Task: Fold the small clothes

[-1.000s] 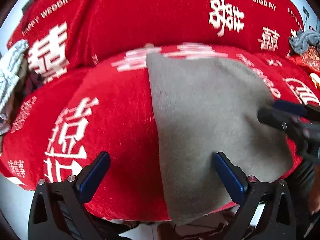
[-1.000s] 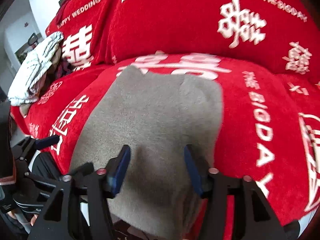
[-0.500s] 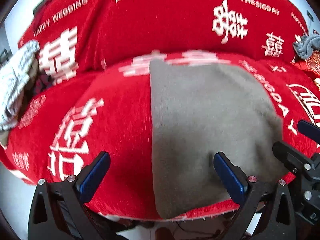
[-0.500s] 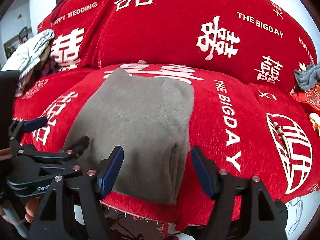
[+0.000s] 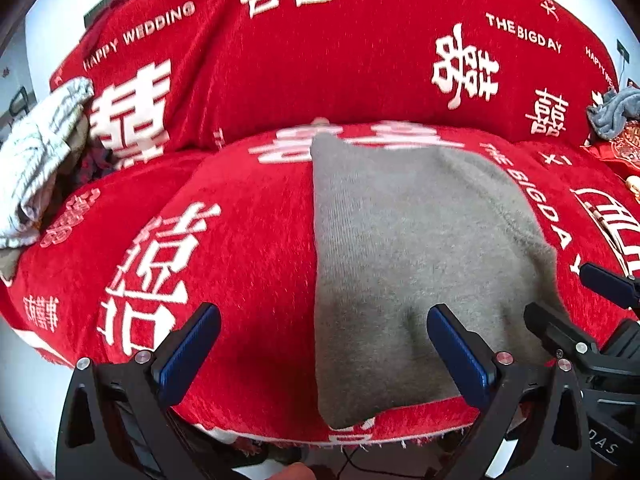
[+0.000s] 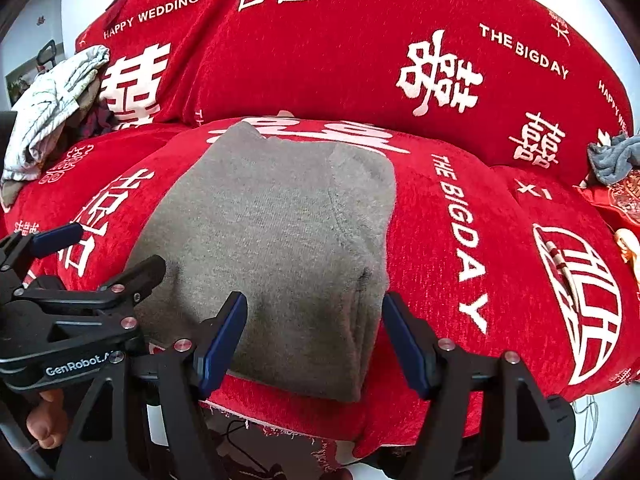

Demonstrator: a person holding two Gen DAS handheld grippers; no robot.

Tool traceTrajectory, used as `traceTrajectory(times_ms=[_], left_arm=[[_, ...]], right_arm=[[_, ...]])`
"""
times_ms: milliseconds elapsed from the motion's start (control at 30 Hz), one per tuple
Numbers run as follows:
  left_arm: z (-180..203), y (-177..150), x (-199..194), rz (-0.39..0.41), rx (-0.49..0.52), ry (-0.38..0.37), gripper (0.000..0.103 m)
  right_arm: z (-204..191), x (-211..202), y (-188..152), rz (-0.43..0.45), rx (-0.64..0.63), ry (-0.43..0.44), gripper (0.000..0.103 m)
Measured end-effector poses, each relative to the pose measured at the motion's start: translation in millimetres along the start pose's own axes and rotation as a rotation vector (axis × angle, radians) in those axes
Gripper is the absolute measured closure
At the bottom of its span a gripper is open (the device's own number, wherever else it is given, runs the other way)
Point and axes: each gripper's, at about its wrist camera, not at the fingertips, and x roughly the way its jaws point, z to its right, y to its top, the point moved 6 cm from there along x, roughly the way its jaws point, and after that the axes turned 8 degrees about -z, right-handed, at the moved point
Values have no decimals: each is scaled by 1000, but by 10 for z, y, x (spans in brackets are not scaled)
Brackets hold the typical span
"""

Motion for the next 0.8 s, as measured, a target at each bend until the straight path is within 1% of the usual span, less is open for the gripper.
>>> traceTrajectory(times_ms=[67, 233, 500, 800], left_arm=[[-5, 17, -47, 24, 7, 3, 0], [-22, 36, -101, 50, 8, 16, 0], [-75, 34, -121, 56, -11, 17, 0], [-110, 32, -131, 56, -23, 8, 0]], right_arm=[[4, -40, -1, 13, 2, -7, 30], [8, -115, 10, 35, 4, -19, 30], [-41, -211, 12, 66, -18, -39, 30], [-61, -244, 14, 73, -24, -44, 30]])
